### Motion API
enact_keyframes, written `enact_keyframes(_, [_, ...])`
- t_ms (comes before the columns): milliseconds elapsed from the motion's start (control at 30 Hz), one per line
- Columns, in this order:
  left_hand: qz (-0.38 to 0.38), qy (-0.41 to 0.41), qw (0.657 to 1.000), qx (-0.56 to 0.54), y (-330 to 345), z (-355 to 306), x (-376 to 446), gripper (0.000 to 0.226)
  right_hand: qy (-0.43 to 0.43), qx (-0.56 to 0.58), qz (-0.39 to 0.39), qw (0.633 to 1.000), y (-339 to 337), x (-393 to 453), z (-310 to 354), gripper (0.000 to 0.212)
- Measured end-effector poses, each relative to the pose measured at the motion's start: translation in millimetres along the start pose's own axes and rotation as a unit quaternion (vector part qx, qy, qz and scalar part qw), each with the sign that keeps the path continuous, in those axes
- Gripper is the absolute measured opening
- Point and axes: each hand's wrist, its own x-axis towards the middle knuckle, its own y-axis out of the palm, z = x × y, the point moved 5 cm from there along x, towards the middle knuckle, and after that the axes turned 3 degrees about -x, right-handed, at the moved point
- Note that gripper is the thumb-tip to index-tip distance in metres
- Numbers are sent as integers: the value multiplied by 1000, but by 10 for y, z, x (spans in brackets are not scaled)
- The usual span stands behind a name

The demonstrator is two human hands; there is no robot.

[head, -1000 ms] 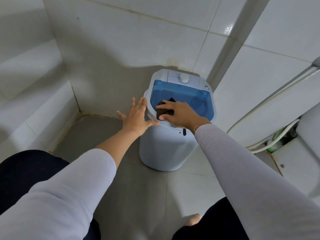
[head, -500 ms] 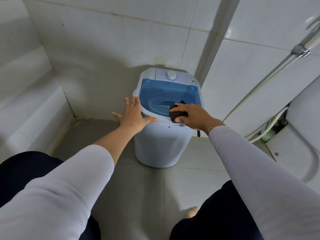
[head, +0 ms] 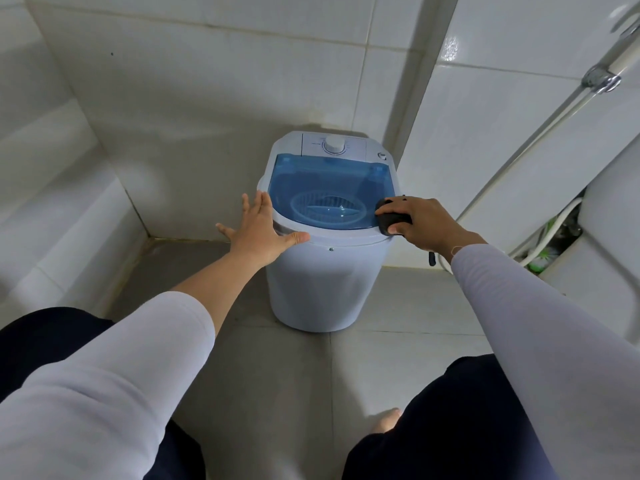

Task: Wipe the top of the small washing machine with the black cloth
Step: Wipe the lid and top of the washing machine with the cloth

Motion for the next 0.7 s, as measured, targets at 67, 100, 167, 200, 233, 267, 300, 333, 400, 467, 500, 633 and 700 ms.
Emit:
enact_keyframes(67, [-1, 3, 1000, 1, -19, 2, 4, 110, 5, -22, 13, 1000, -61, 14, -85, 41])
enact_keyframes(100, [-1, 4, 1000, 1, -34, 2, 11, 108, 10, -36, 24, 999, -94, 28, -123, 41])
enact_keyframes(167, [-3, 7, 1000, 3, -80, -3, 49, 104, 18, -52, 29, 998, -184, 86, -167, 40])
enact_keyframes(200, [-5, 9, 1000, 7, -115, -10, 80, 103, 19, -50, 19, 998, -245, 128, -159, 40])
enact_keyframes(233, [-9, 10, 1000, 11, -155, -21, 114, 101, 16, -45, 3, 999, -310, 178, -124, 40])
enact_keyframes(267, [-14, 12, 1000, 17, -199, -34, 149, 100, 11, -40, -14, 999, -370, 231, -68, 41])
enact_keyframes(300, [-17, 15, 999, 23, -238, -46, 186, 99, 4, -32, -31, 999, -422, 287, 7, 42])
enact_keyframes(333, [-16, 18, 999, 28, -274, -59, 218, 98, -5, -22, -46, 999, -455, 345, 96, 43])
enact_keyframes(400, [-2, 19, 999, 37, -310, -70, 290, 99, -32, 0, -60, 998, -453, 457, 306, 43])
enact_keyframes(467, [20, 19, 999, 47, -325, -70, 351, 102, -68, 5, -62, 996, -368, 560, 526, 43])
enact_keyframes(500, [30, 20, 998, 51, -329, -70, 373, 102, -85, 4, -64, 994, -310, 607, 627, 43])
enact_keyframes(633, [75, 7, 996, 55, -297, -36, 386, 104, -131, -12, -79, 988, -79, 710, 931, 41])
enact_keyframes(700, [91, 2, 995, 40, -263, -11, 398, 104, -148, -19, -84, 985, 12, 729, 989, 38])
